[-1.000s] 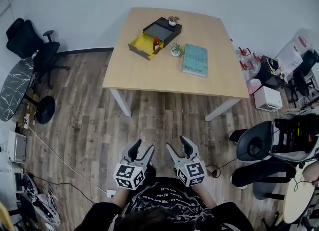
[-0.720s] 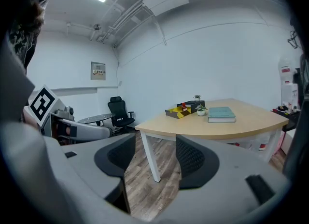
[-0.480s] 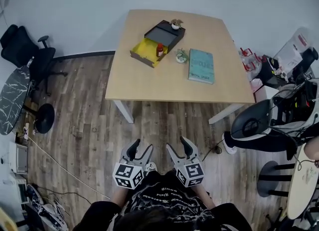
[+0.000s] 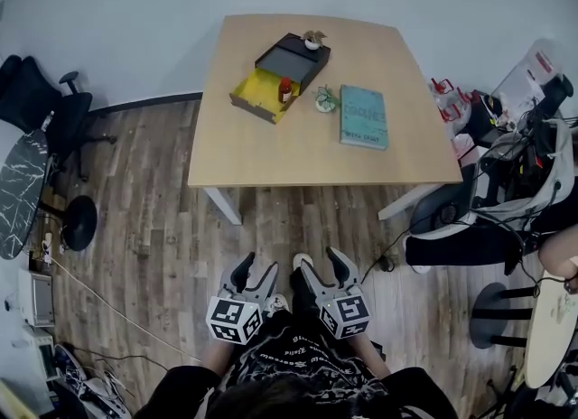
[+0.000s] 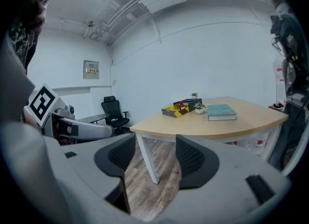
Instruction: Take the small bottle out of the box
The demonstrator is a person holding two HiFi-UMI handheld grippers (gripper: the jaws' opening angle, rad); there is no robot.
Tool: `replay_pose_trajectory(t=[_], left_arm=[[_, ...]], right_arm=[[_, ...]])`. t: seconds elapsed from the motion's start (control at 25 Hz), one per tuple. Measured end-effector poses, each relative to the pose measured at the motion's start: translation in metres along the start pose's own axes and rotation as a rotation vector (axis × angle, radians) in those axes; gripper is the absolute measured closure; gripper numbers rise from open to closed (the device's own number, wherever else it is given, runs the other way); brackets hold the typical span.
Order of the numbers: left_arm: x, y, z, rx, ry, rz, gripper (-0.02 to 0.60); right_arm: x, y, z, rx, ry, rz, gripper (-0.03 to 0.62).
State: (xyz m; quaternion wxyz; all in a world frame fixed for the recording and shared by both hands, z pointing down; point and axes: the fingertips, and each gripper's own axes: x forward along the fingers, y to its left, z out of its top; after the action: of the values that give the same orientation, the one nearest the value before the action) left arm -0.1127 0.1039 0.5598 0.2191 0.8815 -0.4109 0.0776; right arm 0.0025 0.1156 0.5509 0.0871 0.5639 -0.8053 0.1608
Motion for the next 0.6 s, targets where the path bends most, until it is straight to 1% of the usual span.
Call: replay_pose_trajectory(t=[0.16, 0.36, 0.48, 0.6], left_arm=[[0.01, 0.014, 0.006, -0.007, -0.008, 0.025, 0.345], [0.025, 0.032, 0.015, -0.022, -0.016, 0.073, 0.346], [0.041, 0.044, 0.028, -0.029, -0.022, 0.103, 0.346], [0.061, 0.053, 0.042, -0.027, -0.019, 0.118, 0.346]], right_arm=[[0.02, -0.003, 0.005, -0.005, 0.002, 0.026, 0.326], [0.05, -0.01, 0.015, -0.023, 0.005, 0.079, 0.326], [0.074, -0.022, 0.026, -0.029, 0.009, 0.105, 0.326], [0.099, -0.038, 0.04, -0.028, 0.011, 0.119, 0.326]])
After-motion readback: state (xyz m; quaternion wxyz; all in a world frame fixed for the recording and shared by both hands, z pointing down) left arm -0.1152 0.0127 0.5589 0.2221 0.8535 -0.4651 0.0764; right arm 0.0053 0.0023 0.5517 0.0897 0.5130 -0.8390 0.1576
